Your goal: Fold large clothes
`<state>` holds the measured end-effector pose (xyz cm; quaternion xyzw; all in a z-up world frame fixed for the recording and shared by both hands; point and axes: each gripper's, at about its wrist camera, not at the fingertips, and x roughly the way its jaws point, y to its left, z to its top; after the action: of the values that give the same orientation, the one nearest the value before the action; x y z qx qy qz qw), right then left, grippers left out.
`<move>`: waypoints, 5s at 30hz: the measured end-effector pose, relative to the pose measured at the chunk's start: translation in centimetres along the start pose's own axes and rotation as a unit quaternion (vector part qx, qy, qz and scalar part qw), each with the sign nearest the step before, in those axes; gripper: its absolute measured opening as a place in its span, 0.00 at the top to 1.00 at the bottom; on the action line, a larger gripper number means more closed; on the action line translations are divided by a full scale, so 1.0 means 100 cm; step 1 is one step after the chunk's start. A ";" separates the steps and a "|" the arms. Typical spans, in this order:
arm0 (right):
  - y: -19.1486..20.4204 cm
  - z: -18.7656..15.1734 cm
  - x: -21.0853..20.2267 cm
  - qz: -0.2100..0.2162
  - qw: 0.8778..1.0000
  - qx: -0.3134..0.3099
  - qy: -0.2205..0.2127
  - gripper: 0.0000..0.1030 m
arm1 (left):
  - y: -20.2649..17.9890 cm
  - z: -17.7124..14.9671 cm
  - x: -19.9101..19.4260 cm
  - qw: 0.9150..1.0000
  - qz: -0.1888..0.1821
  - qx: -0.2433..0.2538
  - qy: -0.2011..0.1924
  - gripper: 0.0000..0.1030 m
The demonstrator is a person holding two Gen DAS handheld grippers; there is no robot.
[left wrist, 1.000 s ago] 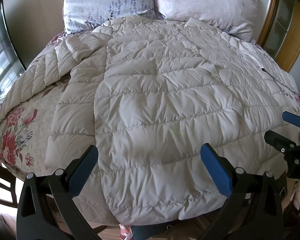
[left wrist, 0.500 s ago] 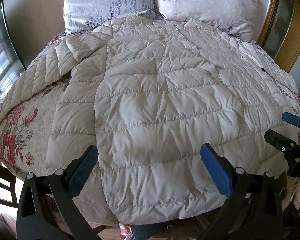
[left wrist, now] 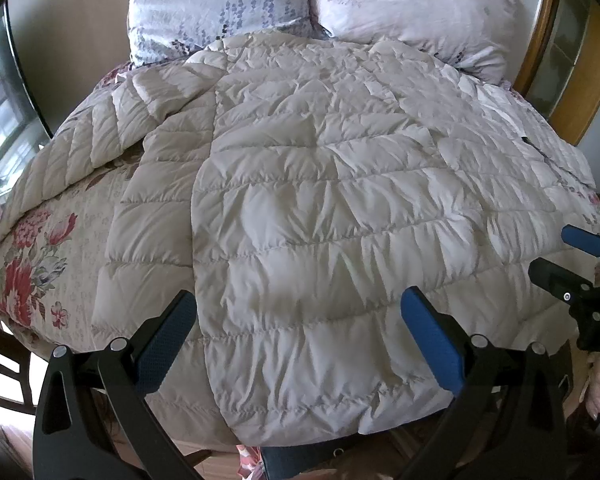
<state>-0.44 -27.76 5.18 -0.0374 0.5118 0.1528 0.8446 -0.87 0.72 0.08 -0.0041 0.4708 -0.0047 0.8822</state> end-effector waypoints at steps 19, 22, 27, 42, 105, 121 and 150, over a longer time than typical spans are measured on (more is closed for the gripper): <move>-0.031 0.019 0.003 0.071 0.993 0.094 -0.032 0.02 | 0.004 0.018 0.001 0.999 -0.048 -0.002 -0.002 0.01; -0.043 0.026 0.001 0.059 0.990 0.109 -0.068 0.02 | 0.008 0.027 0.002 0.998 -0.063 -0.008 -0.008 0.01; -0.093 0.043 -0.002 0.032 0.977 0.182 -0.110 0.02 | 0.019 0.044 0.007 0.995 -0.087 -0.032 -0.039 0.01; -0.394 -0.020 -0.011 -0.096 0.748 0.639 -0.153 0.50 | 0.058 0.091 0.045 0.988 -0.083 -0.103 -0.076 0.01; 0.046 0.213 0.146 0.190 0.975 0.106 -0.042 0.96 | 0.156 0.087 0.034 0.958 -0.098 -0.224 -0.152 0.01; 0.080 0.218 0.133 0.204 0.974 0.082 -0.045 0.61 | 0.271 0.038 0.021 0.896 -0.064 -0.405 -0.173 0.01; 0.030 0.213 0.127 0.188 0.973 0.132 0.034 0.27 | 0.384 -0.019 0.034 0.753 -0.092 -0.625 -0.183 0.52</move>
<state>22.26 -17.41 4.41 0.1657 0.5538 0.2387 0.7803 -0.38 39.04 -4.24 -0.5990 0.1954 0.2100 0.7476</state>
